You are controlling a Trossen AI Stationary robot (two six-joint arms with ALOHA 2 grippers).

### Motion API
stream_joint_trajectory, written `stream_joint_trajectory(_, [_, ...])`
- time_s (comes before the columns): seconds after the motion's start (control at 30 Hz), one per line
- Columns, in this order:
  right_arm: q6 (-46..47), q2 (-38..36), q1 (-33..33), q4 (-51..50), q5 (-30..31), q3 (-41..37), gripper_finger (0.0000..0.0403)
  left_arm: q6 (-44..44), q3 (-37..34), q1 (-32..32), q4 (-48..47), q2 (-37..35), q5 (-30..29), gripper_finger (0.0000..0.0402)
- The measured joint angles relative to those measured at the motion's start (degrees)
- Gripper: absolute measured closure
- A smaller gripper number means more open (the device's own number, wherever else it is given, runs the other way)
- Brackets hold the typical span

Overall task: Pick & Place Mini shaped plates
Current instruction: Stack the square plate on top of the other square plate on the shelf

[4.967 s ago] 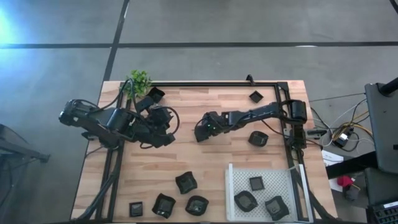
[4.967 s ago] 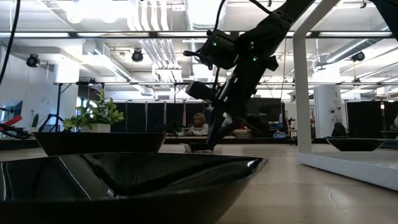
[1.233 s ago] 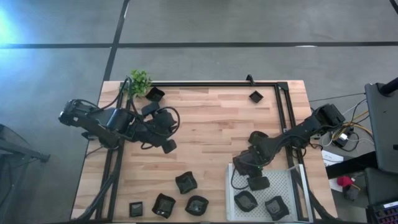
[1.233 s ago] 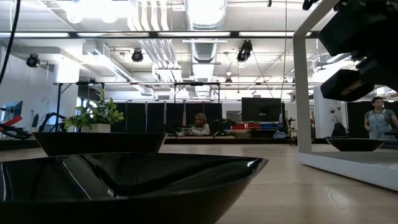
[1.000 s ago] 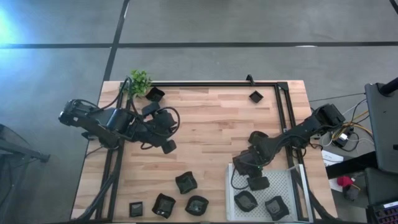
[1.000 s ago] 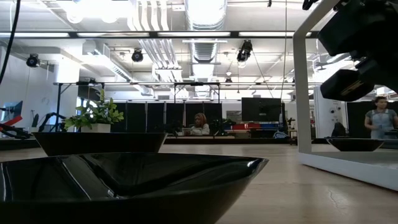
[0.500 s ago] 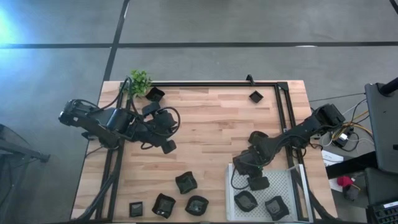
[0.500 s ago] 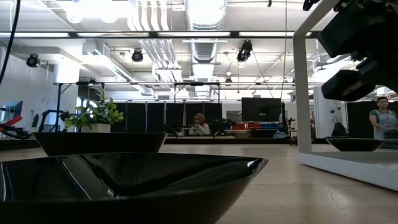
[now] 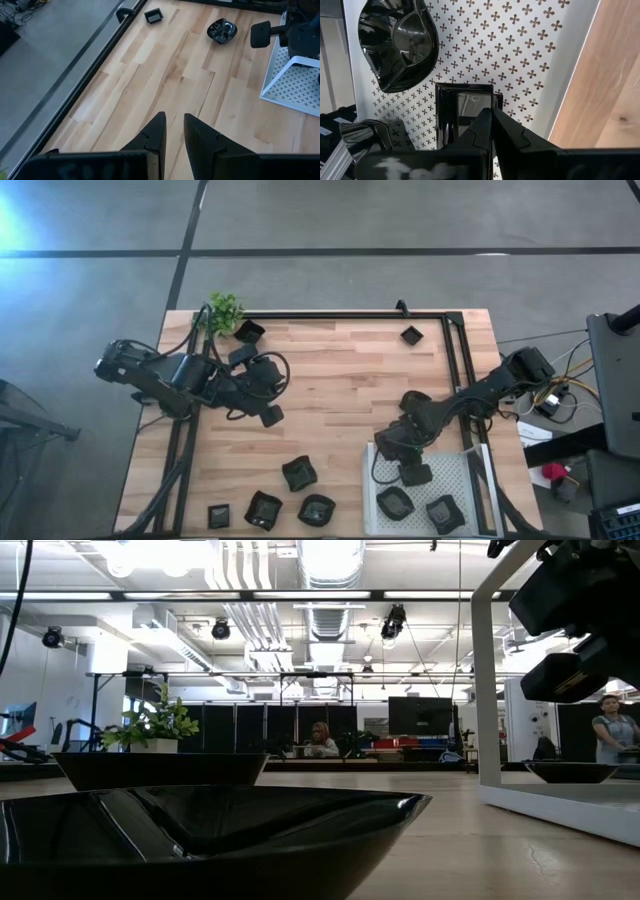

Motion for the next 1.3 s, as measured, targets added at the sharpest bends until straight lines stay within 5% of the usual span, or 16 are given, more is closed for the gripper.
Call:
stream_joint_trajectory(0.43, [0.21,-0.02,0.00,0.01,-0.63,0.00,0.0318,0.00,0.00,0.00,0.00,0.00,0.00,0.0340])
stream_joint_trajectory(0.67, [0.40,-0.04,0.00,0.04,-0.46,0.00,0.0325,0.39,0.00,0.00,0.00,0.00,0.02,0.0340])
stream_joint_trajectory(0.93, [1.72,-0.11,-0.06,0.13,8.85,0.00,0.0339,0.87,0.00,0.00,0.00,0.02,0.07,0.0340])
stream_joint_trajectory(1.3, [3.43,-0.13,-0.02,-3.02,4.37,0.00,0.0340,1.74,0.00,0.00,0.00,0.02,0.13,0.0340])
